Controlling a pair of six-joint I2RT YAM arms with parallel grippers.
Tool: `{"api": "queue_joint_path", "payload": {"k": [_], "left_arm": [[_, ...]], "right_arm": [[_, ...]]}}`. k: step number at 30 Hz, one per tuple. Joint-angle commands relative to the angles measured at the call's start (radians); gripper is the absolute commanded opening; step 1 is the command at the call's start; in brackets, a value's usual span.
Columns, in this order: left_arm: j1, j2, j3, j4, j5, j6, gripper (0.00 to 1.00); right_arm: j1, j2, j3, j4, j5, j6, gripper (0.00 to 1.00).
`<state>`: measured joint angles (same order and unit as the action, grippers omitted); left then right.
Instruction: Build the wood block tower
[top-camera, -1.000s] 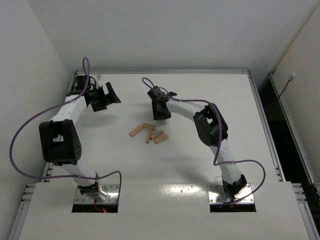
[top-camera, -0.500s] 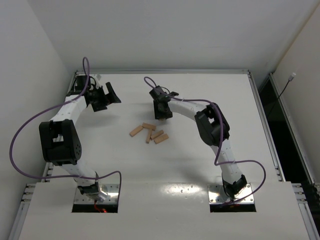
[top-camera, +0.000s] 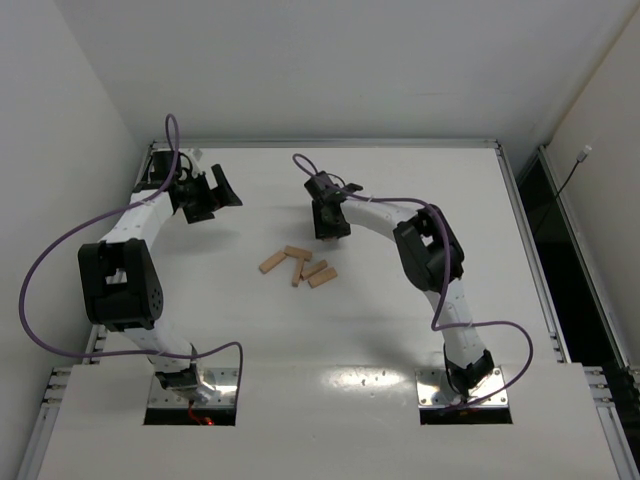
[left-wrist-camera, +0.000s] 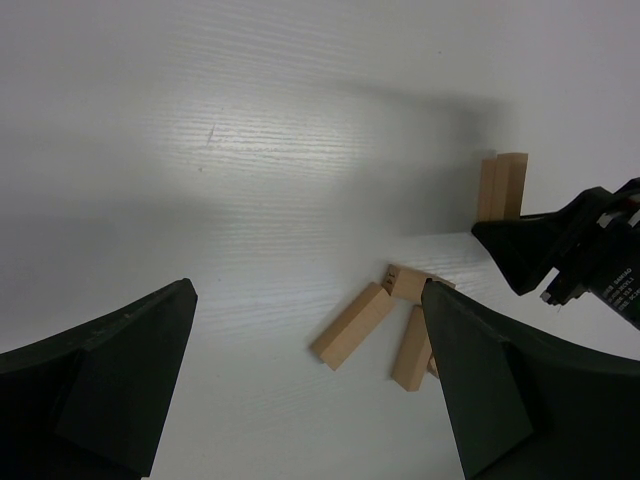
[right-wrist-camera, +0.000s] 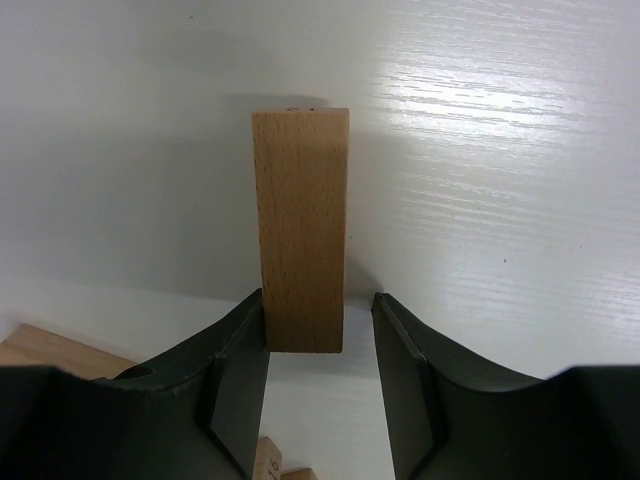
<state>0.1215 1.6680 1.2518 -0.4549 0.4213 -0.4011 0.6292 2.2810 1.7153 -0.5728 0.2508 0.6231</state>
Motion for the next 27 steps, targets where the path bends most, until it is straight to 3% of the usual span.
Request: {"api": "queue_joint_path", "payload": {"k": [1,10,18,21,23,27], "left_arm": [[0.012,0.001,0.015,0.022,0.013,-0.005,0.95],[0.012,-0.028,-0.005,0.032,0.022,-0.005,0.95],[0.012,-0.106,-0.049,0.032,0.042,-0.015,0.95],[-0.009,-0.135,-0.072,-0.005,0.051,0.063,0.95],[-0.075,-0.163,-0.083,-0.042,0.030,0.161,0.95],[-0.212,-0.192,-0.072,-0.151,-0.097,0.292,0.95]], "right_arm": [[0.010,-0.020,-0.002,-0.027,-0.013,-0.049,0.42],[0.082,-0.162,-0.060,0.036,-0.002,-0.122,0.42],[0.148,-0.432,-0.218,-0.033,0.132,-0.123,0.42],[0.161,-0.563,-0.339,0.026,0.162,-0.207,0.42],[0.173,-0.693,-0.403,0.126,0.150,-0.373,0.42],[0.129,-0.773,-0.454,0.130,0.158,-0.577,0.40]]}}
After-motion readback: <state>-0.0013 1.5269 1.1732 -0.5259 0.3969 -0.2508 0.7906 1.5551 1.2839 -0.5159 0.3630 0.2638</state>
